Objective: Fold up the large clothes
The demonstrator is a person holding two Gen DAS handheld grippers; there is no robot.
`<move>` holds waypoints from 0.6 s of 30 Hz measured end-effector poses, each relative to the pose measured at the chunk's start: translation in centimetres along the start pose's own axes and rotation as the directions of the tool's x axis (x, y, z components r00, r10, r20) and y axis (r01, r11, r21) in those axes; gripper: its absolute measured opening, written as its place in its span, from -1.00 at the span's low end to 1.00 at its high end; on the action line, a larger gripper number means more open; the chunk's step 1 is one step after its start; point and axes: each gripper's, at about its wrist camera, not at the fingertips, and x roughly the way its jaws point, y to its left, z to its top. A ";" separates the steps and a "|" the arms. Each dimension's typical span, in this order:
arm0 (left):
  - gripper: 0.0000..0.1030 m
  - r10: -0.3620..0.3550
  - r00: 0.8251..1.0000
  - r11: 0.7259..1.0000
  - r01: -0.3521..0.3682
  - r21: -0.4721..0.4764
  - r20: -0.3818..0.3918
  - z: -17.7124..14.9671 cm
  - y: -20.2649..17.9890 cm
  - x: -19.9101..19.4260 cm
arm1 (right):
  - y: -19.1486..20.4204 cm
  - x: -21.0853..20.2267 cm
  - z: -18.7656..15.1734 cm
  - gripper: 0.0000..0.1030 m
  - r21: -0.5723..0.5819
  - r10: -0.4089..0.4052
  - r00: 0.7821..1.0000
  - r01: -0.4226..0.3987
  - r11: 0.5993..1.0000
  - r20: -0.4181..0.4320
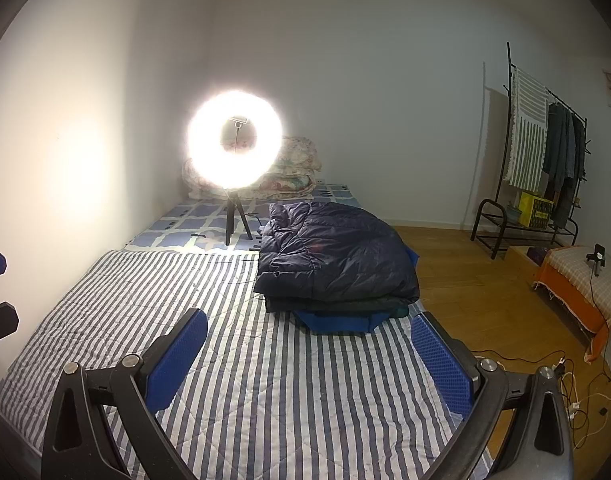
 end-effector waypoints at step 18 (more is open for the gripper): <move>1.00 0.030 0.999 0.999 -0.031 0.028 0.014 -0.2 0.0 -0.5 | -0.1 0.1 -0.3 0.99 -0.009 0.001 1.000 -0.001 1.000 -0.003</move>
